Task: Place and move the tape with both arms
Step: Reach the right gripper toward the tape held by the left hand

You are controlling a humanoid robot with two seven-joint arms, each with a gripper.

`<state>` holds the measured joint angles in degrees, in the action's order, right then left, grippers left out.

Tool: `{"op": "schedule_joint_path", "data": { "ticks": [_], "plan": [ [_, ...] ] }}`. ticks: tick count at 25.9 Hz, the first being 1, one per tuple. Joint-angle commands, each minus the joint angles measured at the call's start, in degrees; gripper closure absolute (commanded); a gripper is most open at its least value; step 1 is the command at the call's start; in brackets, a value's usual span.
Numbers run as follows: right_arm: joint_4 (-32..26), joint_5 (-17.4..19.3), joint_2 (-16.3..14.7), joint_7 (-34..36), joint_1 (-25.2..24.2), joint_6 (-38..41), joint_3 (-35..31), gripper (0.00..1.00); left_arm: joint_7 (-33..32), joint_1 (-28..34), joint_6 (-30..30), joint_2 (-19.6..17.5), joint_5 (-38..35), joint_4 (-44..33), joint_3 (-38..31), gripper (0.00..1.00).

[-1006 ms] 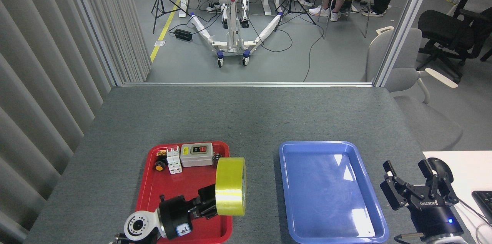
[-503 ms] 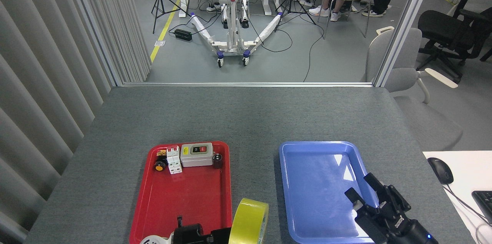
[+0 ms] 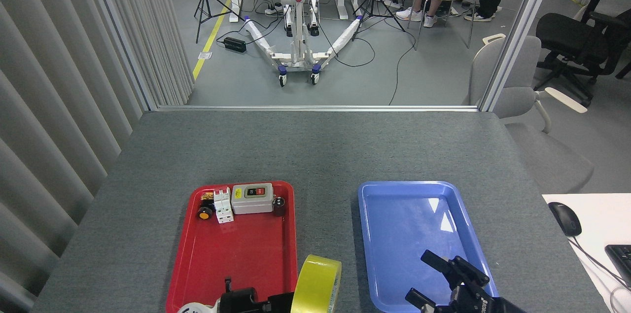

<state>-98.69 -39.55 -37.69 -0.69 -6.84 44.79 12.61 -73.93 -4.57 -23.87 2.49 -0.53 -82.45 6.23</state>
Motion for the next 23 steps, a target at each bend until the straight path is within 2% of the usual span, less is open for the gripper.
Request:
{"op": "schedule_joint_path", "data": {
  "ticks": [1,5,10,13,23],
  "plan": [
    [0.0,-2.8,-0.5,-0.1,4.4,-2.9,4.6,0.01,0.1,0.0,-0.1,-0.2,0.0,0.0,-0.2,1.00],
    [0.4,-5.9,1.3,-2.4,9.1,-5.2,9.7,0.04,0.2,0.0,-0.1,-0.4,-0.1,0.0,-1.0,1.00],
    [1.6,-8.4,4.5,-5.9,10.3,-7.5,12.3,0.10,0.3,0.0,-0.1,-0.4,-0.1,0.0,-1.1,1.00],
    [1.9,-8.7,6.0,-6.3,10.7,-7.5,12.4,0.16,0.4,0.0,-0.1,-0.4,-0.2,0.0,-1.1,1.00],
    [5.5,-10.1,9.2,-6.3,14.4,-7.5,15.6,0.25,0.4,0.0,-0.1,-0.4,-0.4,0.0,-1.7,1.00]
  ]
}}
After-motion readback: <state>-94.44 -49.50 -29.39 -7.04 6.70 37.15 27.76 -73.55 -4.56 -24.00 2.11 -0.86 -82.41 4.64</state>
